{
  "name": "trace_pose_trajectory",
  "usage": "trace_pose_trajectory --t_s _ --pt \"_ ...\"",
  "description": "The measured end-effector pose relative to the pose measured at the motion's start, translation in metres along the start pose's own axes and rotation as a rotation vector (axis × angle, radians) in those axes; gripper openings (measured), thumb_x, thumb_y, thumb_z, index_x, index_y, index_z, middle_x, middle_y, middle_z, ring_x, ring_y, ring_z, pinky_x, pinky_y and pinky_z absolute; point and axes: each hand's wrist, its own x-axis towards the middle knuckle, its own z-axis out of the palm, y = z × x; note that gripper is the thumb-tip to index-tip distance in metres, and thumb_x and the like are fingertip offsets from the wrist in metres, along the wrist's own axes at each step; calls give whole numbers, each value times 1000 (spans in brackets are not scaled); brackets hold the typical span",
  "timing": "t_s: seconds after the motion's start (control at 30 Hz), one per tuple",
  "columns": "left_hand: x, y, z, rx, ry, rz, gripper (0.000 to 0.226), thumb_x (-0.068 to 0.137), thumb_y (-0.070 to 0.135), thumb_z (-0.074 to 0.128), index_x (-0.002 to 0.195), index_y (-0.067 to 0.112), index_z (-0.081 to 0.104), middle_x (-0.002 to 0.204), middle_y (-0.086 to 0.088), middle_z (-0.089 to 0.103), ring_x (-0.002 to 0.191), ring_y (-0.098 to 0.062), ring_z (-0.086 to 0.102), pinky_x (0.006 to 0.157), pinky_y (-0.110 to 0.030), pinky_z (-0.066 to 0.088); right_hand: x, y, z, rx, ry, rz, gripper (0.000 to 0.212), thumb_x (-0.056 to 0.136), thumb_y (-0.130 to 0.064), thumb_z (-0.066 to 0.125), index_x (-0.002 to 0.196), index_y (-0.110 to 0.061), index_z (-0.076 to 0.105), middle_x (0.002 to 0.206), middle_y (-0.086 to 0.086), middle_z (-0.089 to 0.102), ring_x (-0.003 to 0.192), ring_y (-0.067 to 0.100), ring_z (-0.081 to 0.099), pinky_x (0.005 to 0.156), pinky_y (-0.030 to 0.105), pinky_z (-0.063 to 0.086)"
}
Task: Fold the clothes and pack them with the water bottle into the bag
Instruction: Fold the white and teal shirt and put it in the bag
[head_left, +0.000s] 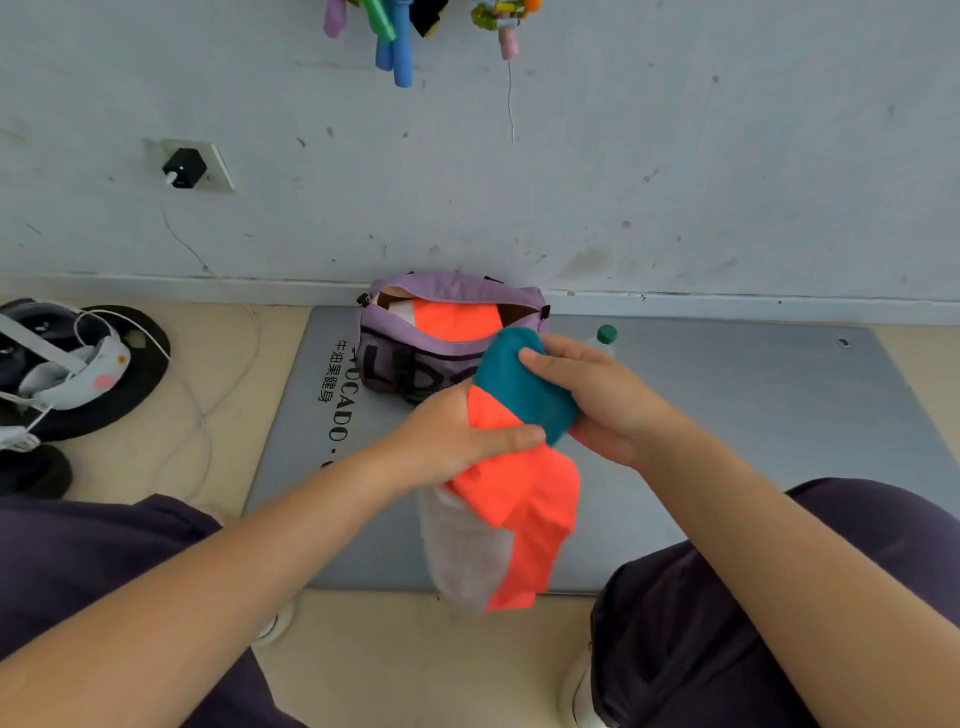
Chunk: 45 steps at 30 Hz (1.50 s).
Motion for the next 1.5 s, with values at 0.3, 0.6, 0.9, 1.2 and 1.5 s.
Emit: trace_pose_trajectory --t_s 0.3,0.6,0.9,1.2,1.5 --pt "8 14 -34 -403 470 -69 25 85 40 73 83 16 73 90 -7 77 85 -19 72 85 -44 57 -1 -5 0 -328 -47 -13 40 82 -36 68 113 -12 68 109 5 72 99 15 67 86 30 52" --pt "13 13 -35 -286 394 -58 20 87 38 72 84 18 73 90 -3 77 84 -15 71 87 -42 55 -7 -4 4 -534 -130 0 10 82 -28 73 74 -23 70 76 -8 69 71 5 62 64 17 48" --pt "17 11 -31 -134 487 -4 35 86 32 72 115 22 55 107 7 65 99 -6 63 87 -29 48 -8 -3 6 -425 -210 8 22 97 -23 56 82 -8 61 62 11 63 41 16 55 40 21 41" --pt "6 6 -1 -61 68 125 33 80 30 80 106 37 61 96 27 71 90 10 64 73 -6 46 -3 -18 2 216 33 -94 29 103 -14 40 107 3 63 96 15 75 88 22 74 66 25 59" --pt "0 26 -32 -242 2 66 19 75 54 68 81 38 76 80 6 65 73 -9 60 66 -23 49 -5 -24 -19 -307 421 -238 38 88 -35 66 85 3 65 70 4 58 64 14 58 73 38 52"
